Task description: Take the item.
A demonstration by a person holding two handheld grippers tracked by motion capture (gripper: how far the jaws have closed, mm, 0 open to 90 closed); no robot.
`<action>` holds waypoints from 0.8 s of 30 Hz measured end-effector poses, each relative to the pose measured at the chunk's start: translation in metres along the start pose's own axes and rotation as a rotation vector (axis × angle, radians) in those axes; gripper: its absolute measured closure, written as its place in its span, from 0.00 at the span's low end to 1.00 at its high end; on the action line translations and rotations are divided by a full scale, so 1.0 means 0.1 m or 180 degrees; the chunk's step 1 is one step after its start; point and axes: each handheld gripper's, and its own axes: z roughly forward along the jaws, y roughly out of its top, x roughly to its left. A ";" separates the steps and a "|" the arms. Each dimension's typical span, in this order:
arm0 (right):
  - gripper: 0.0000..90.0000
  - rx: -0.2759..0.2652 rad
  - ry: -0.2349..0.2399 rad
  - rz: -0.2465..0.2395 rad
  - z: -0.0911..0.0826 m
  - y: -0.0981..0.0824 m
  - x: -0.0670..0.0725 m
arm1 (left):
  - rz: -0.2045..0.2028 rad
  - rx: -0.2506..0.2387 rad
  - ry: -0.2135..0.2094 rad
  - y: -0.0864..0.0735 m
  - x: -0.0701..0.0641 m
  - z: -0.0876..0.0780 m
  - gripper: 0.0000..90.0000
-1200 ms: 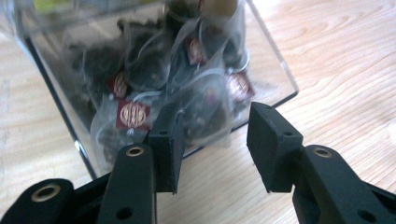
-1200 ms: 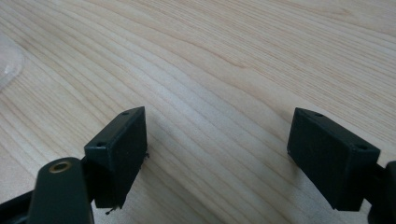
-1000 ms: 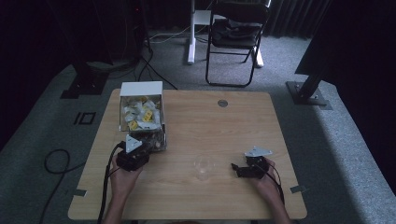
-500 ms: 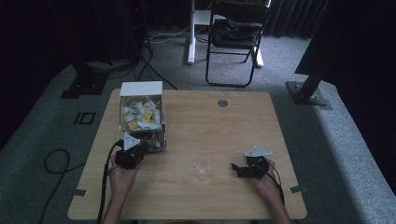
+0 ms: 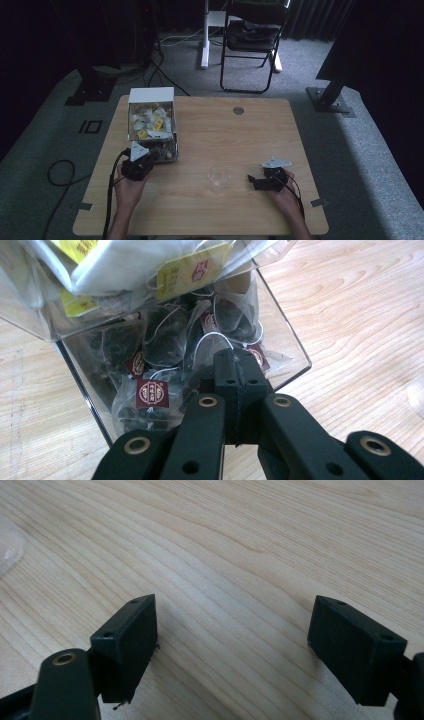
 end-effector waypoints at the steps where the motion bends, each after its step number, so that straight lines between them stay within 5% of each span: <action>1: 0.22 0.0001 0.0000 0.0001 0.00 0.00 0.00 | -0.0001 -0.0003 -0.0006 0.01 0.00 -0.01 1.00; 24: 0.22 0.0002 0.0001 0.0000 0.00 0.00 0.00 | 0.0079 -0.0082 -0.0265 0.11 -0.07 -0.15 1.00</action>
